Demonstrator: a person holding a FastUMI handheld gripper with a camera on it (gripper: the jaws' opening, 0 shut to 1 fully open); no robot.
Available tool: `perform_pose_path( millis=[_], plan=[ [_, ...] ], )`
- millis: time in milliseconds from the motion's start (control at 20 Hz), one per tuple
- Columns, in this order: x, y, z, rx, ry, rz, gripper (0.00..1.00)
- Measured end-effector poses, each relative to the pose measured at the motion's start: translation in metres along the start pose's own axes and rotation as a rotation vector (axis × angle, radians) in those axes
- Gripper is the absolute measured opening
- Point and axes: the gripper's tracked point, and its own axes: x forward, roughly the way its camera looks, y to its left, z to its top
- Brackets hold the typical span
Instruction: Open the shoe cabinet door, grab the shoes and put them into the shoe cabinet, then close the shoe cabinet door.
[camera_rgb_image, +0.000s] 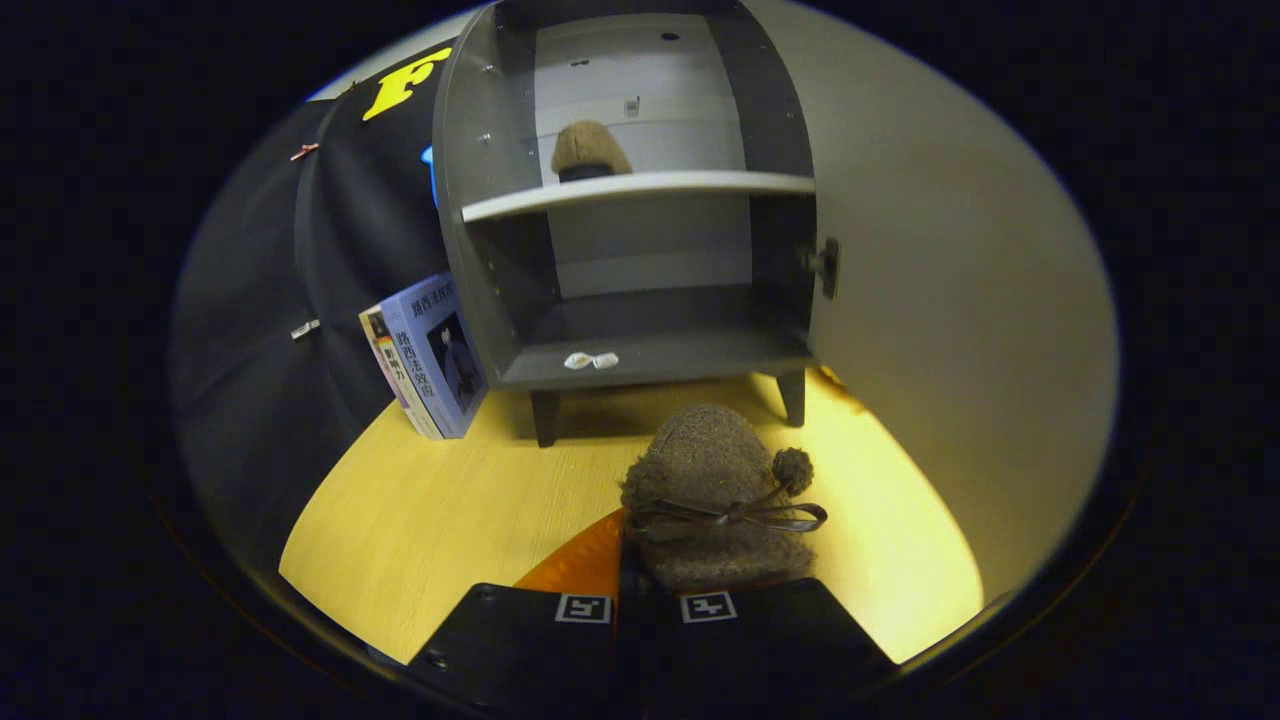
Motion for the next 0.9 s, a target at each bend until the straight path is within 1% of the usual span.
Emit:
perform_pose_path(
  millis=[150, 300, 500, 600, 750, 900],
  plan=[
    [-0.023, -0.004, 0.044, 0.022, 0.014, -0.004, 0.11],
    [-0.037, -0.006, 0.093, 0.031, 0.011, -0.011, 0.11],
    [-0.044, 0.007, 0.17, 0.018, -0.023, 0.032, 0.11],
    [-0.033, 0.007, 0.208, 0.032, -0.031, 0.042, 0.11],
    [-0.002, 0.004, 0.254, 0.031, -0.028, 0.049, 0.11],
    [0.037, -0.004, 0.3, 0.045, -0.034, 0.027, 0.11]
  ],
)
